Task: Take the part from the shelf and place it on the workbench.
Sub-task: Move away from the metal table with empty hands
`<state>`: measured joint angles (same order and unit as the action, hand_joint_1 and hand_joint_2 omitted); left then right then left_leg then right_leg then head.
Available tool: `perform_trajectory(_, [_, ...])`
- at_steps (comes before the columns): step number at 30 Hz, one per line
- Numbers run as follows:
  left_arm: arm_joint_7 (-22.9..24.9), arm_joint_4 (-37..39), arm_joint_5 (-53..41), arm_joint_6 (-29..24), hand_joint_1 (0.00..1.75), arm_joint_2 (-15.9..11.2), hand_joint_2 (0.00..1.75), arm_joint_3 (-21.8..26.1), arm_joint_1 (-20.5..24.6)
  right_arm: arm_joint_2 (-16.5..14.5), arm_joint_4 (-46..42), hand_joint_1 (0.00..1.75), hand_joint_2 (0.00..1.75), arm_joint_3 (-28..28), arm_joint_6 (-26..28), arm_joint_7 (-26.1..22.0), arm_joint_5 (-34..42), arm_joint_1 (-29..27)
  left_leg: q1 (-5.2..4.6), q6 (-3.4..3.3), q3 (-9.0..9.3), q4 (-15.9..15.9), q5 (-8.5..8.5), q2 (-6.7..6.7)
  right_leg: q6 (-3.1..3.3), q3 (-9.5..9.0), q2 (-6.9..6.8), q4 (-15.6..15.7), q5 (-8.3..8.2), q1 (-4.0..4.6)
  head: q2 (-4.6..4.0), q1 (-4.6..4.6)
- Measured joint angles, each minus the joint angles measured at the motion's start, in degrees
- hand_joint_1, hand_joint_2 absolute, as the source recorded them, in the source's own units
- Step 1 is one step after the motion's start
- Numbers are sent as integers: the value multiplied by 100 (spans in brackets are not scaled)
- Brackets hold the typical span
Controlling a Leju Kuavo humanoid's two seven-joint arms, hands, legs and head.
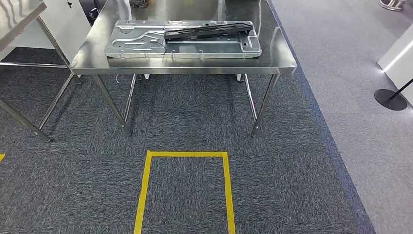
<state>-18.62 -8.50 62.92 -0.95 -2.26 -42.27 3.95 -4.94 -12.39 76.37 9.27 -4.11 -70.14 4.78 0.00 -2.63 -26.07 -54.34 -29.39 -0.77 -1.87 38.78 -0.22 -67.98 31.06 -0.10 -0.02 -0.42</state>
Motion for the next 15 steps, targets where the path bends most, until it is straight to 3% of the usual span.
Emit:
perform_trajectory(1, [30, 0, 2, -20, 0, 1, 0, -7, -3, -7, 4, 0, 0, 0, -3, 10, 0, -8, -8, -3, -54, -16, 29, -1, -23, 126, 0, -363, 168, -16, 0, 0])
perform_trajectory(2, [70, 0, 7, -49, 0, 1, 0, -14, -7, -10, 8, 0, 0, 0, -8, 20, -1, -12, -15, 0, -101, -37, 48, -1, -38, 162, 0, -550, 227, -25, 0, 0])
perform_trajectory(3, [120, 0, 17, -82, 0, 2, 0, -22, -11, -11, 10, 0, 0, 0, -17, 33, -6, -13, -17, 6, -137, -62, 61, 0, -43, 81, 0, -506, 175, -29, 0, 0])
perform_trajectory(4, [174, 0, 30, -114, 0, 5, 0, -30, -14, -11, 12, 0, 0, 0, -30, 52, -15, -14, -17, 12, -160, -88, 67, 1, -36, -124, 0, -217, 32, -31, 0, 0])
perform_trajectory(6, [262, 0, 51, -164, 0, 14, 87, -39, -13, -11, 13, 0, 0, 0, -65, 111, -46, -12, -27, 37, -180, -135, 68, 3, 18, -646, -2, 643, -254, -19, 0, 0])
perform_trajectory(8, [302, 0, 57, -190, 0, 19, 175, -46, -8, -12, 15, 0, 0, 0, -119, 169, -74, -11, -44, 88, -211, -164, 77, 2, 87, -890, -2, 1113, -337, 3, 0, 0])
perform_trajectory(10, [322, 0, 60, -197, 0, 19, 175, -54, -6, -14, 19, 0, 87, 0, -175, 226, -83, -19, -52, 146, -240, -168, 95, 2, 147, -876, 0, 1158, -339, 5, 0, -1])
perform_trajectory(12, [333, 0, 61, -200, 0, 15, 175, -60, -8, -21, 22, 0, 175, 0, -217, 273, -83, -26, -49, 206, -305, -300, 5, 15, 218, -877, -10, 1215, -380, -25, 0, -1])
perform_trajectory(13, [332, 0, 63, -201, 0, 12, 175, -63, -9, -24, 23, 0, 175, 0, -236, 282, -83, -24, -42, 239, -403, -512, -129, 24, 252, -877, -16, 1242, -401, -42, 0, -1])
perform_trajectory(15, [318, 0, 70, -202, 0, 10, 175, -67, -12, -26, 24, 0, 175, 0, -268, 289, -76, -20, -1, 308, -749, -1253, -521, 37, 295, -855, -26, 1251, -422, -44, 0, 0])
